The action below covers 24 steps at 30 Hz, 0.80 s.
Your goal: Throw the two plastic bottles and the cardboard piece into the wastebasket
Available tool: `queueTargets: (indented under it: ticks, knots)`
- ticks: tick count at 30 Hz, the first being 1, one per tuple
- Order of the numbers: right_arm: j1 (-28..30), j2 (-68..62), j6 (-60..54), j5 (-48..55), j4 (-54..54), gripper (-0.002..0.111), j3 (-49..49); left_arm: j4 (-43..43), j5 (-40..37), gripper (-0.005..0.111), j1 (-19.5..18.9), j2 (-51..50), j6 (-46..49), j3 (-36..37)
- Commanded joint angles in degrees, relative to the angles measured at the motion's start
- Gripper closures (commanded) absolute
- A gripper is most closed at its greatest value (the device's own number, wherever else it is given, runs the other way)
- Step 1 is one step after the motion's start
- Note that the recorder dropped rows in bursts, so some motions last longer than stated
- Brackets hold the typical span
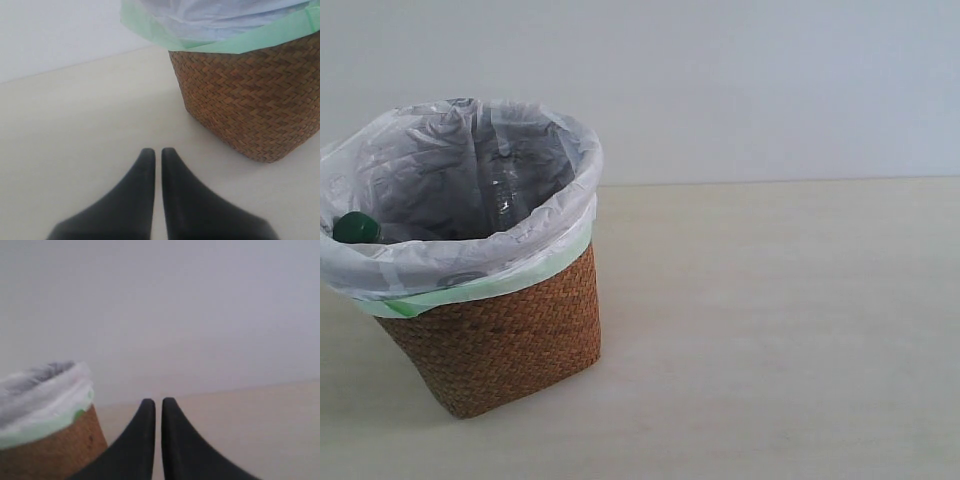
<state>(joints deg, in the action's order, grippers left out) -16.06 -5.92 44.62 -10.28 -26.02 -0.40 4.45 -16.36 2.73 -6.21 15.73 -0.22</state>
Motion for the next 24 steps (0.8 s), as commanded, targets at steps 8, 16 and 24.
queueTargets:
  ticks: [8,16,24]
  knots:
    - [0.13,0.0,-7.03,23.07,1.76,0.107,0.4,0.49,0.46,0.103,-0.17,0.09,-0.54,0.22]
    - [0.13,0.0,-41.05,24.3,26.02,0.107,0.4,0.49,0.46,0.103,-0.17,0.09,-0.54,0.22]
    - [0.13,0.0,-40.09,27.06,25.48,0.107,0.4,0.49,0.46,0.103,-0.17,0.09,-0.54,0.22]
